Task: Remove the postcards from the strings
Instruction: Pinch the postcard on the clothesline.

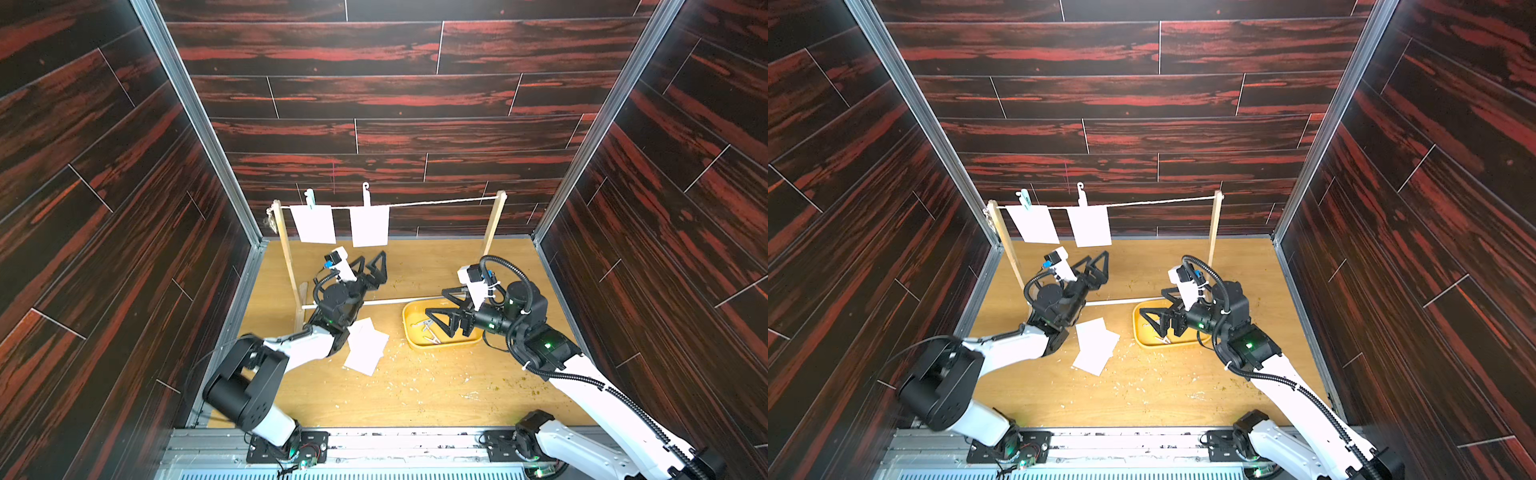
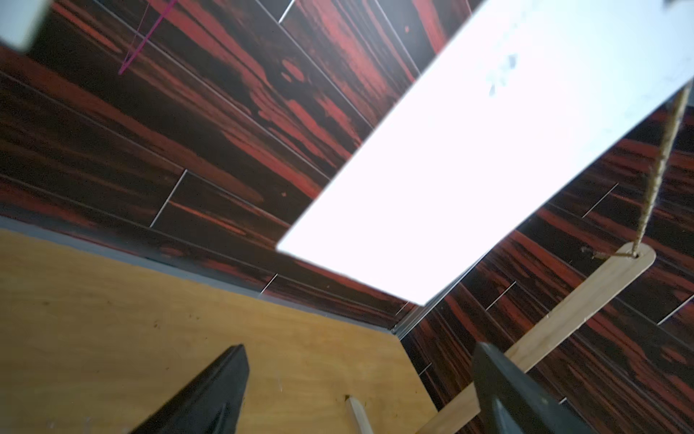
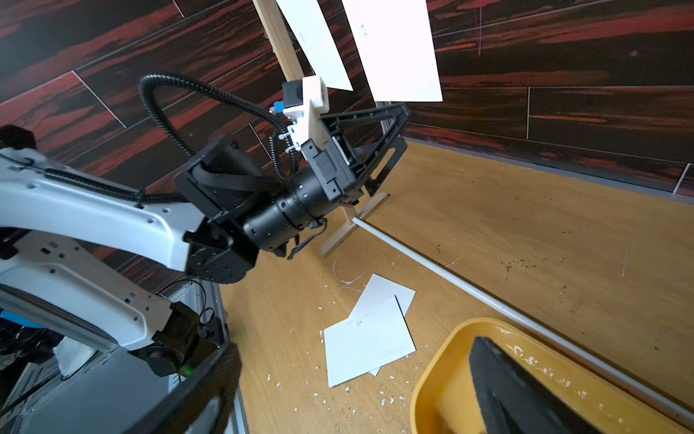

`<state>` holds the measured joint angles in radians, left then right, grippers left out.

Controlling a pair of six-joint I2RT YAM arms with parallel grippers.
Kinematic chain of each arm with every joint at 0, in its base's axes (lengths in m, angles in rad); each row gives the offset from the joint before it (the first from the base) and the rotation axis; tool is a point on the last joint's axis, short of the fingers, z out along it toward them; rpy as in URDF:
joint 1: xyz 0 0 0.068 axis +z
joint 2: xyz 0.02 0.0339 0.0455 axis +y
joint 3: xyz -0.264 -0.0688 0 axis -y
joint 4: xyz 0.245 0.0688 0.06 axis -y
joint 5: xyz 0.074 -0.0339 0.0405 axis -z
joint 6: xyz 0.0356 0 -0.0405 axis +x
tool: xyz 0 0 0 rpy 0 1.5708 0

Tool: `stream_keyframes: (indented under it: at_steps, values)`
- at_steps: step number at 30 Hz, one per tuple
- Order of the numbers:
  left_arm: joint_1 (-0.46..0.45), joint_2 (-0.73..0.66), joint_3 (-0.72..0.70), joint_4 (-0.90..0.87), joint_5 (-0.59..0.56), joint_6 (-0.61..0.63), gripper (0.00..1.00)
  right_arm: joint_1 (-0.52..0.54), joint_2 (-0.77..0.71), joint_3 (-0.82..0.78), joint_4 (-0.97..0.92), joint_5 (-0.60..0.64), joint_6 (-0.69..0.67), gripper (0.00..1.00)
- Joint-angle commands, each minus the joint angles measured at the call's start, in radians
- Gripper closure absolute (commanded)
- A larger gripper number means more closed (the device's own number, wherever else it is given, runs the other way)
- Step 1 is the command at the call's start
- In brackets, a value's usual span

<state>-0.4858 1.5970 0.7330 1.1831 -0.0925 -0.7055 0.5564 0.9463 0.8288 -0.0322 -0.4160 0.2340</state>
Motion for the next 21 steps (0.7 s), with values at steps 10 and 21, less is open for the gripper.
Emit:
stream_keyframes:
  at_steps: [10,21]
  values:
    - [0.045,0.045,0.124,0.228,0.121,-0.012,0.16,0.012,0.001,0.051,-0.030,-0.042,-0.013,0.01]
    - [0.047,0.017,0.104,0.228,0.189,-0.099,0.71,0.019,0.051,0.098,-0.027,-0.035,-0.029,0.01]
